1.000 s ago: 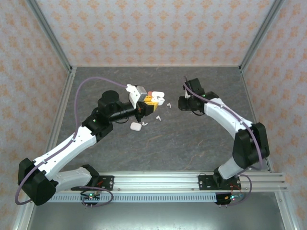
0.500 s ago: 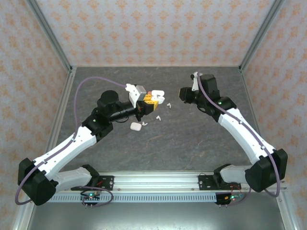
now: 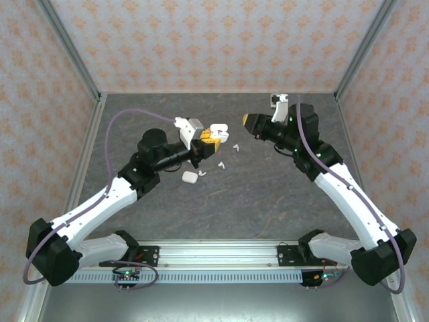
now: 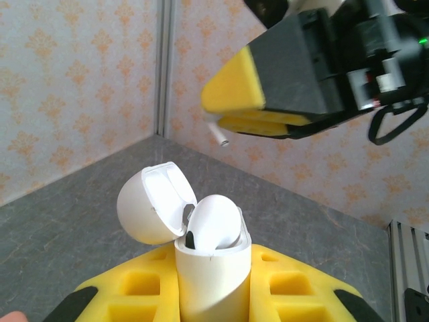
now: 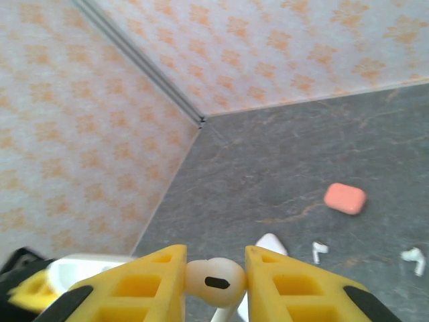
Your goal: Insert the wireless bluetooth earbuds into the charging case
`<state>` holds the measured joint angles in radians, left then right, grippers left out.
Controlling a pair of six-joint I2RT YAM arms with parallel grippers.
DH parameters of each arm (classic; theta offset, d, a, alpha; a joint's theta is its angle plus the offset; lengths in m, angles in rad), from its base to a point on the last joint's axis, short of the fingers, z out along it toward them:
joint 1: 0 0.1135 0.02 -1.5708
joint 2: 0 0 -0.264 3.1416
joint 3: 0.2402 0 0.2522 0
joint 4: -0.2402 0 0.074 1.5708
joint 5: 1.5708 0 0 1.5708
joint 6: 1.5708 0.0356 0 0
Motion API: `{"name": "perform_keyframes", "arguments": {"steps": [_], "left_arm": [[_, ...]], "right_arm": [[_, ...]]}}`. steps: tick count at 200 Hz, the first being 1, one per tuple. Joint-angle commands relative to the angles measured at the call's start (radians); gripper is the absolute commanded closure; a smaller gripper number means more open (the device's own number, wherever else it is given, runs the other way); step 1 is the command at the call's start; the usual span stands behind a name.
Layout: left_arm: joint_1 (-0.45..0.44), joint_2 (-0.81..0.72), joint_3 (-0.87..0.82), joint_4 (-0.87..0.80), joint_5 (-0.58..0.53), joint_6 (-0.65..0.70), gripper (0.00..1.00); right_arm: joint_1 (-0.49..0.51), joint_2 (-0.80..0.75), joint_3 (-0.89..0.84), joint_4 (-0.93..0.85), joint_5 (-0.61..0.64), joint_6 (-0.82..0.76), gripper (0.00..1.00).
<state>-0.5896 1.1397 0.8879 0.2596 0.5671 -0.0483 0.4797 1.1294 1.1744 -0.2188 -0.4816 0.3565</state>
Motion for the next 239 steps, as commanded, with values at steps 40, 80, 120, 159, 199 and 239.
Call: {"name": "perform_keyframes", "arguments": {"steps": [40, 80, 120, 159, 199, 239], "left_arm": [[-0.006, 0.021, -0.001, 0.076, -0.026, -0.023, 1.0], [-0.007, 0.024, -0.001, 0.077, -0.028, -0.03, 1.0], [-0.007, 0.019, 0.0, 0.079, -0.027, -0.032, 1.0], [-0.006, 0.012, -0.001, 0.079, -0.027, -0.034, 1.0], [-0.006, 0.002, -0.006, 0.083, -0.03, -0.036, 1.0], [-0.007, -0.006, -0.011, 0.087, -0.04, -0.036, 1.0]], "right_arm": [[0.152, -0.039, -0.013, 0.135, 0.118, -0.029, 0.74], [0.191, -0.018, -0.012, 0.129, 0.159, -0.055, 0.74], [0.203, 0.012, -0.007, 0.126, 0.156, -0.059, 0.74], [0.206, 0.037, -0.015, 0.121, 0.157, -0.06, 0.74], [0.208, 0.043, -0.034, 0.116, 0.152, -0.061, 0.74], [0.206, 0.049, -0.033, 0.08, 0.099, -0.069, 0.74]]}}
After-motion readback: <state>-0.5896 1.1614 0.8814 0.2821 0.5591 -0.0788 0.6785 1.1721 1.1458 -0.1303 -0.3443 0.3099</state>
